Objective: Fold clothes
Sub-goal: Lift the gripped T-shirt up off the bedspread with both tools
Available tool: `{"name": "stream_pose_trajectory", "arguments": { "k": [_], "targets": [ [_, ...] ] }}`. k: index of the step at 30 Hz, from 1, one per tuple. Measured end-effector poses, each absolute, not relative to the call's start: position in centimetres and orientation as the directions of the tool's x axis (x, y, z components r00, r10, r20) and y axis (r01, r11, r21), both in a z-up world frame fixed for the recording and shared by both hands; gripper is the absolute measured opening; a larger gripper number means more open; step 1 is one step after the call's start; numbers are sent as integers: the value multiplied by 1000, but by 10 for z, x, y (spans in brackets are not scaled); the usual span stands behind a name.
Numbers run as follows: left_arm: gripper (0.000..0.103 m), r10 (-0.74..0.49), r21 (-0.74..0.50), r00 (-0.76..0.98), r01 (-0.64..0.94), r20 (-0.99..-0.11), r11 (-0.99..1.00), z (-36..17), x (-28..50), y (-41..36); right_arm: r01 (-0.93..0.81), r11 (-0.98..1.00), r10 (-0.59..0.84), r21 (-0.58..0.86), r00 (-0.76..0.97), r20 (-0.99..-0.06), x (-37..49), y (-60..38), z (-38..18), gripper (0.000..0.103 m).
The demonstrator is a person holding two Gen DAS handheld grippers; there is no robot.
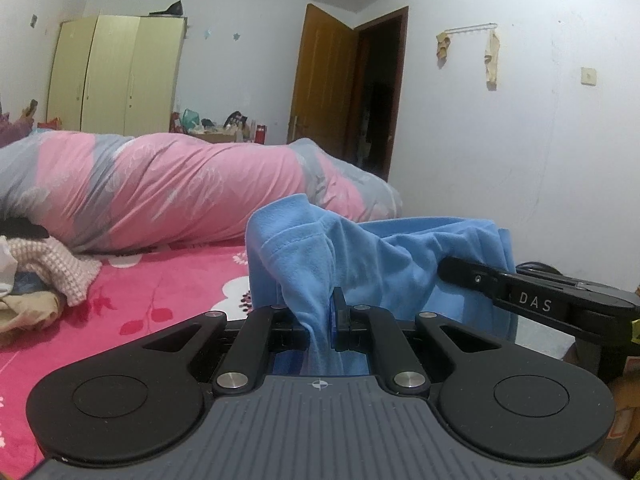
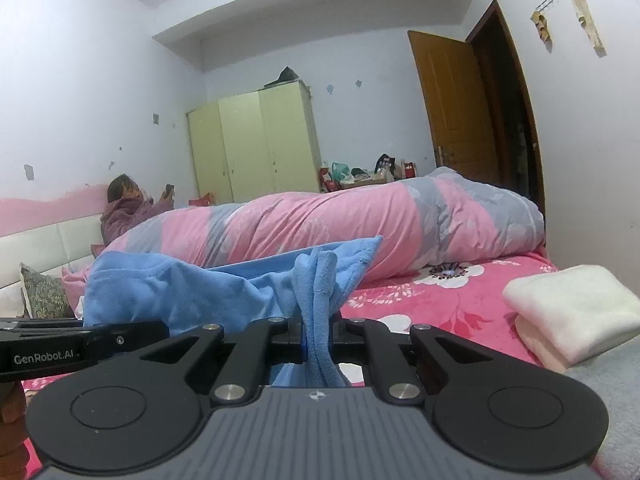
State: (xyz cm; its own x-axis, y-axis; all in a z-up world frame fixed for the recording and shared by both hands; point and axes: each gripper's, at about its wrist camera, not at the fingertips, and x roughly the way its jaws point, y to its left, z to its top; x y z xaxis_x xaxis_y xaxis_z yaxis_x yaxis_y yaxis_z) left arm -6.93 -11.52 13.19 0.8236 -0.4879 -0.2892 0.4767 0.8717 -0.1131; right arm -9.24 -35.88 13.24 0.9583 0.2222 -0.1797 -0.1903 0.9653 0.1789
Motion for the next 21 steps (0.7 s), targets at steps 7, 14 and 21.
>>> {"name": "stream_pose_trajectory", "arguments": {
  "k": [7,14,21],
  "targets": [
    [6,-482,-93,827,477,-290,874,134,-74,-122,-190,964,222,188,960,-168,-97,-368,135,8],
    [6,-483,-77,826,483,-293,872,134,-76,-129,-184,962,218,202,963,-161,-98,-377,133,8],
    [6,-485,-69,822,488,-298,870,133,-77,-136,-176,961,212,215,964,-159,-99,-384,129,8]
  ]
}}
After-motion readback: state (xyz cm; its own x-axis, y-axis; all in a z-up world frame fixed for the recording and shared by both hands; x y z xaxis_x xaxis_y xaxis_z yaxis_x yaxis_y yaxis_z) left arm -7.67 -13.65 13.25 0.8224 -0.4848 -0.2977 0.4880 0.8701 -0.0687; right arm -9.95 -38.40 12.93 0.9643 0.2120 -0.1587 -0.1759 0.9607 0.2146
